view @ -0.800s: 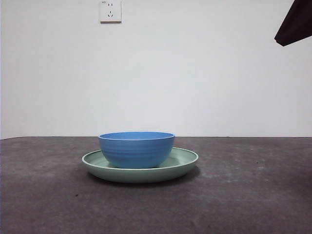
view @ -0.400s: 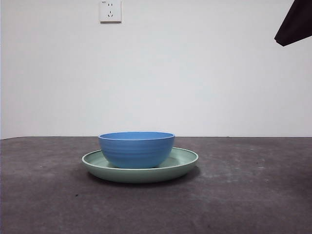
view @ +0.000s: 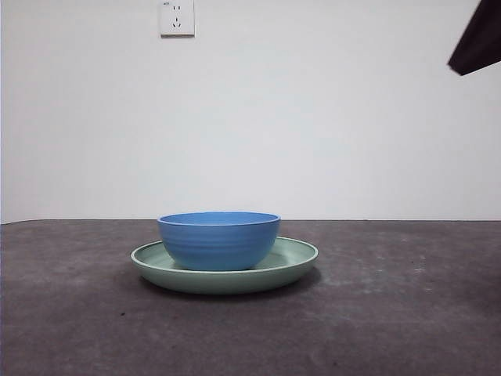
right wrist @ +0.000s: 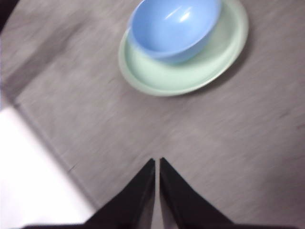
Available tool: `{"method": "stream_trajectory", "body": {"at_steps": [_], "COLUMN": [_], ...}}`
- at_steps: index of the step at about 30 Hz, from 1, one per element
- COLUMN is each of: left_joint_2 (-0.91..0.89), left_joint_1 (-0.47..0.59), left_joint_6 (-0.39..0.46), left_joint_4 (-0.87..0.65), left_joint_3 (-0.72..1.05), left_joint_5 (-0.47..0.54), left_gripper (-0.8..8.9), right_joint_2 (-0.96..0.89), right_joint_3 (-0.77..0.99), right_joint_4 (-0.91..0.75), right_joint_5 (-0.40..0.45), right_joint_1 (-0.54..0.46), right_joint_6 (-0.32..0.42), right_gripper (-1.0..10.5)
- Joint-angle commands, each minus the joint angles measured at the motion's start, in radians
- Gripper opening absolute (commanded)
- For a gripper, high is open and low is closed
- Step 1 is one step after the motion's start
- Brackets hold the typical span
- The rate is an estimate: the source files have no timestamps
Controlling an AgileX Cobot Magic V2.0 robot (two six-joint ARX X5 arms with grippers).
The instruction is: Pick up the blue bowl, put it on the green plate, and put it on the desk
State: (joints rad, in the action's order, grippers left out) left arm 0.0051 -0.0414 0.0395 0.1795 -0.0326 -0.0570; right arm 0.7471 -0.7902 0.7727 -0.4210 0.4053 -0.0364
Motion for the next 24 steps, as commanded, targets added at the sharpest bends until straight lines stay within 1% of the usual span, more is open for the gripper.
{"method": "stream_trajectory", "body": {"at_steps": [1, 5, 7, 10, 12, 14, 17, 20, 24], "left_joint_2": [-0.002, -0.002, -0.002, -0.002, -0.002, -0.002, -0.002, -0.002, -0.002], "left_joint_1": [0.003, 0.003, 0.003, 0.003, 0.003, 0.003, 0.003, 0.003, 0.003], "left_joint_6": [-0.001, -0.001, -0.001, -0.001, -0.001, -0.001, -0.001, -0.001, -0.001], "left_joint_4": [0.008, 0.008, 0.008, 0.008, 0.008, 0.008, 0.008, 0.008, 0.008], "left_joint_3": [0.021, 0.021, 0.021, 0.021, 0.021, 0.021, 0.021, 0.021, 0.021], "left_joint_5": [-0.002, -0.002, -0.002, -0.002, -0.002, -0.002, -0.002, -0.002, -0.002], "left_gripper": [0.08, 0.08, 0.08, 0.08, 0.08, 0.08, 0.08, 0.08, 0.08], "right_joint_2": [-0.056, -0.201, -0.28, -0.397, -0.469, -0.532, -0.605, -0.663, -0.701], "right_joint_3": [0.015, 0.101, 0.167, 0.277, 0.352, 0.426, 0.518, 0.604, 0.697], "right_joint_4": [-0.07, -0.223, -0.307, -0.403, -0.452, -0.496, -0.547, -0.588, -0.623], "right_joint_5": [0.006, 0.015, 0.039, 0.093, 0.145, 0.203, 0.249, 0.271, 0.272], "right_joint_1": [-0.05, -0.179, -0.238, -0.312, -0.351, -0.381, -0.409, -0.424, -0.425], "right_joint_6": [0.063, 0.074, 0.074, 0.069, 0.064, 0.056, 0.018, -0.024, -0.063], "right_gripper": [0.1, 0.1, 0.1, 0.1, 0.1, 0.1, 0.1, 0.1, 0.1]}}
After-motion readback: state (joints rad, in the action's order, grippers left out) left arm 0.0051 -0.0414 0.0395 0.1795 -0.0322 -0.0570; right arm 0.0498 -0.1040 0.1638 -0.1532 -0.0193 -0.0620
